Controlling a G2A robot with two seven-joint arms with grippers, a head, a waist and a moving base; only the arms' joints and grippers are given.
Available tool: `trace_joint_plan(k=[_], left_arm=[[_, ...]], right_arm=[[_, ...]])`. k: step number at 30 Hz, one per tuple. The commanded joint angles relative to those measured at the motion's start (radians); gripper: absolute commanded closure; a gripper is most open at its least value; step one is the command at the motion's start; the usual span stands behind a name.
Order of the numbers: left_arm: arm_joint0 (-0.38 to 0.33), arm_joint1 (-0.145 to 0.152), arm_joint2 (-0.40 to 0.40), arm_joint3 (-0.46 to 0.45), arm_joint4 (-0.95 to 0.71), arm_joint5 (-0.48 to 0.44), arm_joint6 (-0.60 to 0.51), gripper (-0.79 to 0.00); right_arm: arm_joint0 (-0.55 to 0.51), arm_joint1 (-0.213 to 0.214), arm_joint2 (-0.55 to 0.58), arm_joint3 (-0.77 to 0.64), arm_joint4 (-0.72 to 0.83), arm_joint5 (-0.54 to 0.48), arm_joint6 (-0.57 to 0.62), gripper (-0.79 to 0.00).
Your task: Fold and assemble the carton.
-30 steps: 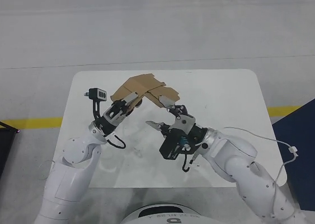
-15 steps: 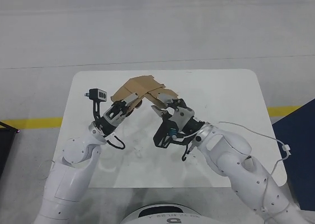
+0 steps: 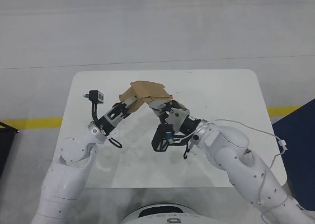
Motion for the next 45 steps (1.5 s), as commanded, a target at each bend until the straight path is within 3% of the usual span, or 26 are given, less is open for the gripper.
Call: trace_joint_plan(k=[1, 5, 7, 10, 15, 20, 22, 26, 30, 33, 35, 38, 41, 45], left_arm=[[0.013, 0.008, -0.042, 0.018, 0.055, 0.007, 0.005, -0.785], [0.034, 0.02, -0.115, 0.037, 0.091, 0.008, 0.005, -0.785], [0.04, 0.024, -0.147, 0.044, 0.096, 0.012, 0.013, -0.785], [0.043, 0.027, -0.173, 0.042, 0.097, 0.028, 0.042, -0.785], [0.045, 0.026, -0.183, 0.029, 0.122, 0.07, 0.107, -0.785], [0.048, 0.028, -0.157, 0.013, 0.245, 0.123, 0.132, -0.785], [0.044, 0.029, -0.139, 0.0, 0.286, 0.13, 0.124, -0.785], [0.035, 0.03, -0.117, -0.002, 0.301, 0.106, 0.089, -0.785], [0.04, 0.029, -0.105, 0.021, 0.119, -0.011, -0.02, -0.785], [0.047, 0.026, -0.099, 0.057, -0.075, -0.037, -0.1, -0.785], [0.06, 0.019, -0.081, 0.062, -0.242, -0.024, -0.126, -0.785], [0.088, 0.014, -0.058, 0.035, -0.403, -0.032, -0.194, -0.785], [0.104, 0.006, -0.044, 0.012, -0.541, -0.029, -0.18, -0.785], [0.102, 0.005, -0.037, -0.009, -0.579, -0.038, -0.232, -0.785]], right_arm=[[0.04, 0.011, 0.001, -0.009, -0.079, -0.146, -0.067, 0.0], [0.106, 0.035, 0.005, -0.03, -0.223, -0.336, -0.184, 0.0], [0.126, 0.047, 0.012, -0.032, -0.271, -0.379, -0.257, 0.0], [0.128, 0.06, 0.04, -0.022, -0.306, -0.367, -0.318, 0.0], [0.128, 0.06, 0.04, -0.022, -0.306, -0.367, -0.318, 0.0], [0.128, 0.06, 0.04, -0.022, -0.306, -0.367, -0.318, 0.0], [0.142, 0.066, 0.006, -0.037, -0.382, -0.415, -0.311, 0.0], [0.231, 0.082, -0.064, -0.043, -0.489, -0.429, -0.505, 0.0], [0.306, 0.106, -0.094, -0.023, -0.588, -0.294, -0.749, 0.0], [0.29, 0.109, -0.056, 0.007, -0.512, -0.118, -0.829, 0.0], [0.277, 0.112, -0.05, 0.024, -0.504, -0.062, -0.847, 0.0], [0.276, 0.115, -0.064, 0.044, -0.528, -0.047, -0.856, 0.0], [0.288, 0.117, -0.081, 0.055, -0.555, -0.07, -0.855, 0.0], [0.312, 0.121, -0.105, 0.054, -0.601, -0.106, -0.882, 0.0]])
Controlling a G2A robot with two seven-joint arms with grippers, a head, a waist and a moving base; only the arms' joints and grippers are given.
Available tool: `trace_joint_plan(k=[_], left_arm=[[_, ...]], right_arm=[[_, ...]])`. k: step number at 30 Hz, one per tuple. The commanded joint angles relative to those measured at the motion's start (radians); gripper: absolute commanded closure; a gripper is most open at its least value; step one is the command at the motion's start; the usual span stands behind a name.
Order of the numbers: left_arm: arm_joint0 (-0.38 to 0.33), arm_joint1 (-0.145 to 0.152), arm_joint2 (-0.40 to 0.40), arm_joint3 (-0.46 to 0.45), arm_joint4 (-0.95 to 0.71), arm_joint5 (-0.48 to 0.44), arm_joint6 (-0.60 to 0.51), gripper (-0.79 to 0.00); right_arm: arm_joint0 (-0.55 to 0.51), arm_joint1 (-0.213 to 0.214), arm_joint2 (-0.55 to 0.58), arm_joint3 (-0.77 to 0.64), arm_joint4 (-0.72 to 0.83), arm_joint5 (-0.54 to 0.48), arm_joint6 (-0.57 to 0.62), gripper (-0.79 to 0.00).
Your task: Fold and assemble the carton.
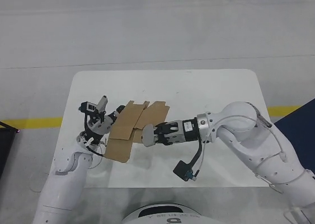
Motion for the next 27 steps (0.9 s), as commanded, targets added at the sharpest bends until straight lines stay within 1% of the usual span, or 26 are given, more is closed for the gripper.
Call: trace_joint_plan(k=[1, 8, 10, 11, 12, 13, 15, 17, 20, 21, 22, 25, 27], left_arm=[[-0.005, 0.002, 0.001, -0.005, 0.025, -0.001, -0.042, -0.785], [-0.022, 0.009, 0.005, -0.033, 0.183, 0.001, -0.076, -0.785], [-0.025, 0.011, 0.009, -0.04, 0.232, 0.004, -0.079, -0.474], [-0.027, 0.012, 0.013, -0.046, 0.252, 0.006, -0.07, -0.234], [-0.027, 0.012, 0.015, -0.047, 0.268, 0.01, -0.062, -0.139], [-0.029, 0.013, 0.016, -0.046, 0.296, 0.018, -0.051, 0.0], [-0.034, 0.013, 0.022, -0.049, 0.333, 0.032, -0.026, 0.0], [-0.037, 0.014, 0.026, -0.051, 0.36, 0.039, -0.007, 0.0], [-0.04, 0.014, 0.025, -0.051, 0.377, 0.041, 0.02, 0.0], [-0.041, 0.014, 0.022, -0.049, 0.377, 0.043, 0.029, 0.0], [-0.043, 0.014, 0.019, -0.048, 0.378, 0.043, 0.037, 0.0], [-0.045, 0.015, 0.014, -0.051, 0.385, 0.041, 0.049, 0.0], [-0.045, 0.016, 0.012, -0.057, 0.393, 0.036, 0.058, 0.0]], right_arm=[[0.011, 0.002, -0.008, 0.003, -0.014, -0.013, -0.008, 0.0], [0.027, 0.01, -0.016, -0.01, -0.042, -0.037, -0.005, 0.0], [0.027, 0.012, -0.016, -0.007, -0.047, -0.043, -0.002, 0.0], [0.027, 0.014, -0.016, -0.004, -0.053, -0.048, 0.002, -0.086], [0.028, 0.016, -0.016, -0.003, -0.056, -0.052, 0.007, -0.252], [0.027, 0.017, -0.015, -0.002, -0.057, -0.053, 0.013, -0.323], [0.023, 0.019, -0.012, -0.001, -0.055, -0.053, 0.022, -0.345], [0.018, 0.023, -0.01, 0.003, -0.062, -0.055, 0.03, -0.348], [0.011, 0.029, -0.002, 0.006, -0.075, -0.063, 0.035, -0.388], [0.008, 0.032, 0.004, 0.005, -0.077, -0.065, 0.038, -0.539], [0.004, 0.035, 0.012, 0.003, -0.076, -0.065, 0.04, -0.526], [-0.016, 0.045, 0.047, -0.011, -0.071, -0.068, 0.057, -0.533], [-0.033, 0.051, 0.068, -0.024, -0.069, -0.069, 0.067, -0.579]])
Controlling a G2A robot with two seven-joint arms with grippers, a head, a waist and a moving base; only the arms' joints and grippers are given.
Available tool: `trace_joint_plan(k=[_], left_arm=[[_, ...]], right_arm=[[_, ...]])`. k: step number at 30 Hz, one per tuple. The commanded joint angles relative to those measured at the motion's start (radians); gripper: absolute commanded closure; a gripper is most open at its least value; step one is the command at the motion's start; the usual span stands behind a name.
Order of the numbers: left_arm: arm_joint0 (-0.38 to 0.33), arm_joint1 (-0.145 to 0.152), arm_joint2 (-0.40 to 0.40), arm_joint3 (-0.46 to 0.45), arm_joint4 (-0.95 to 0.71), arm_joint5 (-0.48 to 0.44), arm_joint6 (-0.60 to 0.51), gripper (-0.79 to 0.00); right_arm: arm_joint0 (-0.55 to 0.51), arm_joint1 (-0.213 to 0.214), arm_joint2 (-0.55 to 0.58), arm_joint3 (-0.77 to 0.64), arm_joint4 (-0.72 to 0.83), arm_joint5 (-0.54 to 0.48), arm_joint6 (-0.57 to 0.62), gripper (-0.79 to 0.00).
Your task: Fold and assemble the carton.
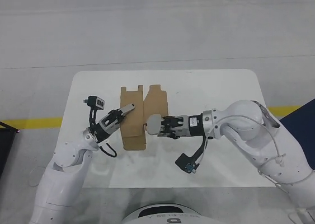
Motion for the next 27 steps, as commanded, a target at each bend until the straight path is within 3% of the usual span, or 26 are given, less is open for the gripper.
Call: trace_joint_plan(k=[1, 2, 5, 8, 12, 17, 19, 23, 27], left_arm=[[-0.001, 0.0, 0.0, -0.006, 0.008, -0.006, 0.016, 0.0], [-0.002, 0.0, 0.0, -0.008, 0.014, -0.008, 0.03, 0.0], [-0.01, -0.004, 0.003, -0.011, 0.048, -0.005, 0.121, 0.0], [-0.03, -0.009, 0.018, -0.02, 0.137, 0.04, 0.248, 0.0], [-0.065, -0.017, 0.069, -0.03, 0.343, 0.173, 0.427, 0.0], [-0.097, -0.03, 0.119, -0.035, 0.388, 0.219, 0.526, 0.0], [-0.101, -0.032, 0.119, -0.035, 0.375, 0.205, 0.538, 0.0], [-0.092, -0.037, 0.1, -0.029, 0.285, 0.163, 0.558, 0.0], [-0.081, -0.041, 0.087, -0.021, 0.202, 0.113, 0.566, 0.0]], right_arm=[[-0.019, 0.007, 0.023, -0.013, -0.003, -0.006, 0.02, -0.683], [-0.029, 0.01, 0.034, -0.018, -0.007, -0.018, 0.04, -0.785], [-0.078, 0.011, 0.09, -0.036, 0.056, -0.073, 0.183, -0.785], [-0.078, 0.011, 0.09, -0.036, 0.056, -0.073, 0.183, -0.785], [-0.078, 0.011, 0.09, -0.036, 0.056, -0.073, 0.183, -0.785], [-0.078, 0.011, 0.09, -0.036, 0.056, -0.073, 0.183, -0.785], [-0.118, -0.001, 0.122, 0.013, 0.23, 0.018, 0.216, -0.785], [-0.259, -0.033, 0.198, 0.163, 0.793, 0.165, 0.382, -0.785], [-0.348, -0.061, 0.201, 0.173, 1.238, 0.274, 0.482, -0.785]])
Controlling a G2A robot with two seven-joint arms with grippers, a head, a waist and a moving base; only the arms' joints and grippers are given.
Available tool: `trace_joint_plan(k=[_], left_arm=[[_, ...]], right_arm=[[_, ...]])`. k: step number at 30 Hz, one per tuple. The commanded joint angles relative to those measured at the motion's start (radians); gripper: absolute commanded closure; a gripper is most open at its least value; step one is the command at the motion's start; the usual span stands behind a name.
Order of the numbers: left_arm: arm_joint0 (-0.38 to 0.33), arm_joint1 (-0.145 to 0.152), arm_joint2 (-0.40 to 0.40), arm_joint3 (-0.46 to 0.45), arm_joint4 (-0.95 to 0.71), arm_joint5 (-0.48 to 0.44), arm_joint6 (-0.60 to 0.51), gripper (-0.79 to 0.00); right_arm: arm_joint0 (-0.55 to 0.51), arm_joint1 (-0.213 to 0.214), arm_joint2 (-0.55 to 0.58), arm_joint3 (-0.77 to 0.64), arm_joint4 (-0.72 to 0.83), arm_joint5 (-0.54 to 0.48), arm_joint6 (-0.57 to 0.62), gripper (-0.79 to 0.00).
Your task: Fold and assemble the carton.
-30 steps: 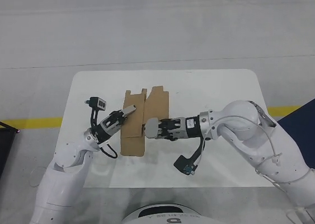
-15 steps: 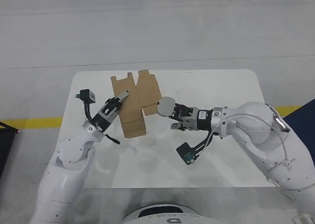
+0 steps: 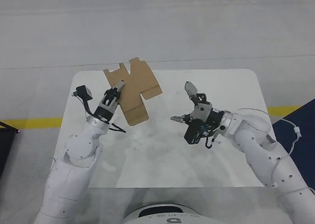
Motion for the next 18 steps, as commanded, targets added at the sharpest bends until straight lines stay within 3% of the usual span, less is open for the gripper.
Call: trace_joint_plan(k=[1, 5, 15, 16, 18], left_arm=[[0.005, -0.001, -0.003, 0.003, -0.002, -0.043, -0.009, 0.0], [0.015, -0.003, -0.002, 0.012, 0.007, -0.079, -0.001, 0.0], [0.015, -0.004, -0.001, 0.016, 0.019, -0.086, -0.01, 0.0], [0.015, -0.004, -0.001, 0.016, 0.019, -0.086, -0.01, 0.0], [0.015, -0.004, -0.001, 0.016, 0.019, -0.086, -0.01, 0.0]], right_arm=[[-0.045, -0.017, -0.006, -0.002, 0.479, 0.088, 0.002, -0.785], [-0.086, -0.037, -0.039, -0.025, 0.719, 0.153, 0.039, -0.785], [-0.085, -0.038, -0.042, -0.032, 0.726, 0.149, 0.04, -0.785], [-0.092, -0.041, -0.046, -0.029, 0.766, 0.151, 0.04, -0.785], [-0.113, -0.053, -0.079, 0.006, 1.044, 0.113, 0.091, -0.785]])
